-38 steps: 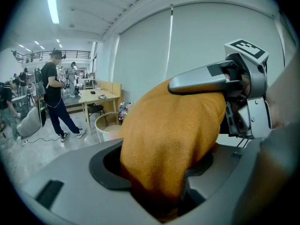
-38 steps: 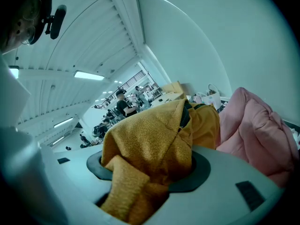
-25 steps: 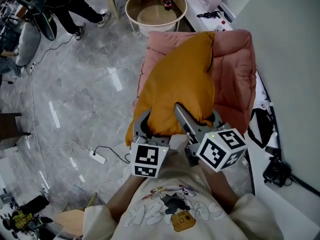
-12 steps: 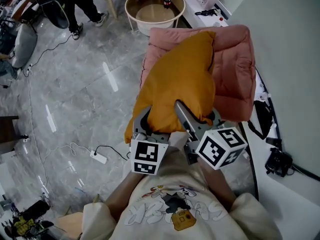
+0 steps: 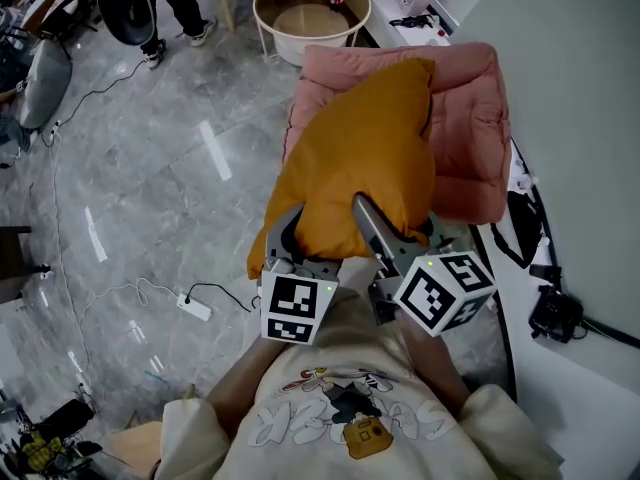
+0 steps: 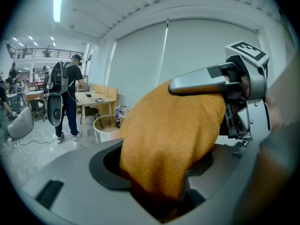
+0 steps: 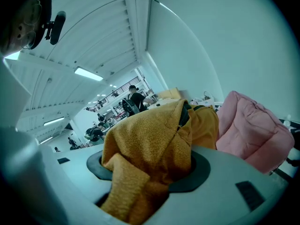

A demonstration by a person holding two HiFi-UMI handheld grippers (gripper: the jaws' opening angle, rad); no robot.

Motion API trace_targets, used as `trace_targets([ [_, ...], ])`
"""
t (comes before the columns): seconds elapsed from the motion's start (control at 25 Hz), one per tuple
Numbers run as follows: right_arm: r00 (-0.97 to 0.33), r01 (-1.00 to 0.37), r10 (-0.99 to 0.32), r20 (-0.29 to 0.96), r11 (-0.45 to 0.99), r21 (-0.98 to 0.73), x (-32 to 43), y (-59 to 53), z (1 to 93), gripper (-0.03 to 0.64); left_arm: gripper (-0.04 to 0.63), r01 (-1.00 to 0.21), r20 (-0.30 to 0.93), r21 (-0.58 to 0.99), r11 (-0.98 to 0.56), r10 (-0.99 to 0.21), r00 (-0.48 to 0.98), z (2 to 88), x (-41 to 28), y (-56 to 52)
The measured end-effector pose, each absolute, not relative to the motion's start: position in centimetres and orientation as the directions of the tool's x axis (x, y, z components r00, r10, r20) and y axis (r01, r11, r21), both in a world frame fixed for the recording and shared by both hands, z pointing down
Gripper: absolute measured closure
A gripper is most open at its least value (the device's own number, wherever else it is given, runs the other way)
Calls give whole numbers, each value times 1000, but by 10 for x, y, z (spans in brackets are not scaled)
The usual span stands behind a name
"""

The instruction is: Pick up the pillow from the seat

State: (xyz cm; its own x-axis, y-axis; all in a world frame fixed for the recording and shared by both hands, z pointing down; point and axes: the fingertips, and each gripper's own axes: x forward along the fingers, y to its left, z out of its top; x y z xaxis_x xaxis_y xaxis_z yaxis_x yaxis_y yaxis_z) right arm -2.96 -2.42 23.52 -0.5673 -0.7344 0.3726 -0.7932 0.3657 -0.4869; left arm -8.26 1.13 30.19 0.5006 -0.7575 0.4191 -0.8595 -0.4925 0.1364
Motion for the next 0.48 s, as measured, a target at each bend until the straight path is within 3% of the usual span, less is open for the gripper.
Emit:
trace_targets([
  [0.48,-525,-816,-775,352,340,-468,-46,29,224,327,308,-834,385,139,-534,-747,543,293,-100,61],
])
